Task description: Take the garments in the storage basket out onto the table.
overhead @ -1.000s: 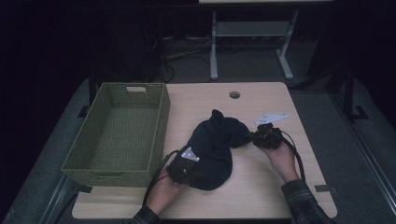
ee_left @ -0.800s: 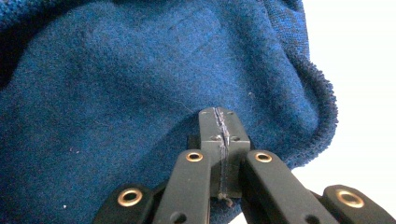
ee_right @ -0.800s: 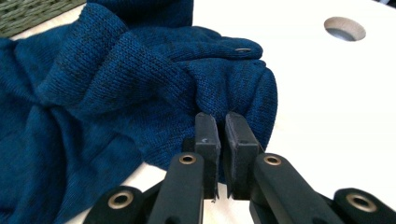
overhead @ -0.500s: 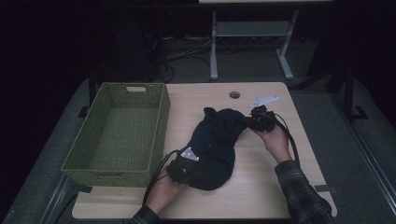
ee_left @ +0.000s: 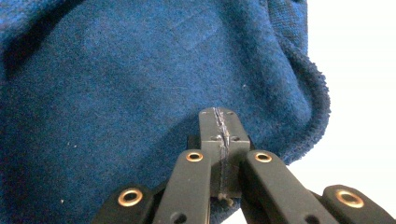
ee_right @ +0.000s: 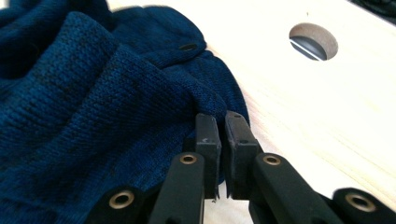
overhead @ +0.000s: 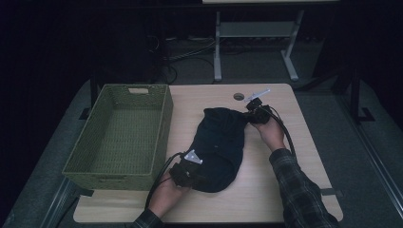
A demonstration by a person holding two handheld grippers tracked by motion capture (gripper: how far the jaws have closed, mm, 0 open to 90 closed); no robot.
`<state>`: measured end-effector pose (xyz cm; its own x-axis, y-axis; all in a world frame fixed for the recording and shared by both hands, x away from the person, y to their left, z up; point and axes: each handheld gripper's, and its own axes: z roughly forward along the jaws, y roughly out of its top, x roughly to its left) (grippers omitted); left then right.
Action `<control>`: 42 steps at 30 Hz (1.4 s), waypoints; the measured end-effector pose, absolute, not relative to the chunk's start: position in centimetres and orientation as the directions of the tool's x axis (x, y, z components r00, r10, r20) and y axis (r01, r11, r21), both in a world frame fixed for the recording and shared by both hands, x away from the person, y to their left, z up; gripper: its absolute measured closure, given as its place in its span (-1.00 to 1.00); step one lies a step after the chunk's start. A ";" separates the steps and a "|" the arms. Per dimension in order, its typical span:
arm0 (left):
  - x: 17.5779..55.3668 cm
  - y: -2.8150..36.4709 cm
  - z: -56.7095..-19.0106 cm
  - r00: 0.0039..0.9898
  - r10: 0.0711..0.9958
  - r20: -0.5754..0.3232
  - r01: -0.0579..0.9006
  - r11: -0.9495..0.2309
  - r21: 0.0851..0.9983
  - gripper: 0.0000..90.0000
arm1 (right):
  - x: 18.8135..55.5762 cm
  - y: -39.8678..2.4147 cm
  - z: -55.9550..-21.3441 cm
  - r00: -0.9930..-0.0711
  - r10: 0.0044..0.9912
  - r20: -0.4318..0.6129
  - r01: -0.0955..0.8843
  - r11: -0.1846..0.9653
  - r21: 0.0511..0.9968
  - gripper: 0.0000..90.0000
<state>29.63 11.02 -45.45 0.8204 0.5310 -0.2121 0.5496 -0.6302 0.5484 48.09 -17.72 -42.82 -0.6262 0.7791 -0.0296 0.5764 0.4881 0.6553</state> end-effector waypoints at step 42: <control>29.7 12.1 -43.1 0.788 0.589 -0.180 0.553 -0.548 0.628 0.33 | 32.9 -16.7 -45.3 -0.779 0.611 0.143 0.517 0.496 0.698 1.00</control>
<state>29.67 12.07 -43.15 0.7878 0.5891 -0.1798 0.5530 -0.5477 0.6278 32.85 -16.69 -45.29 -0.7788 0.6108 0.1429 0.5170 0.4960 0.6976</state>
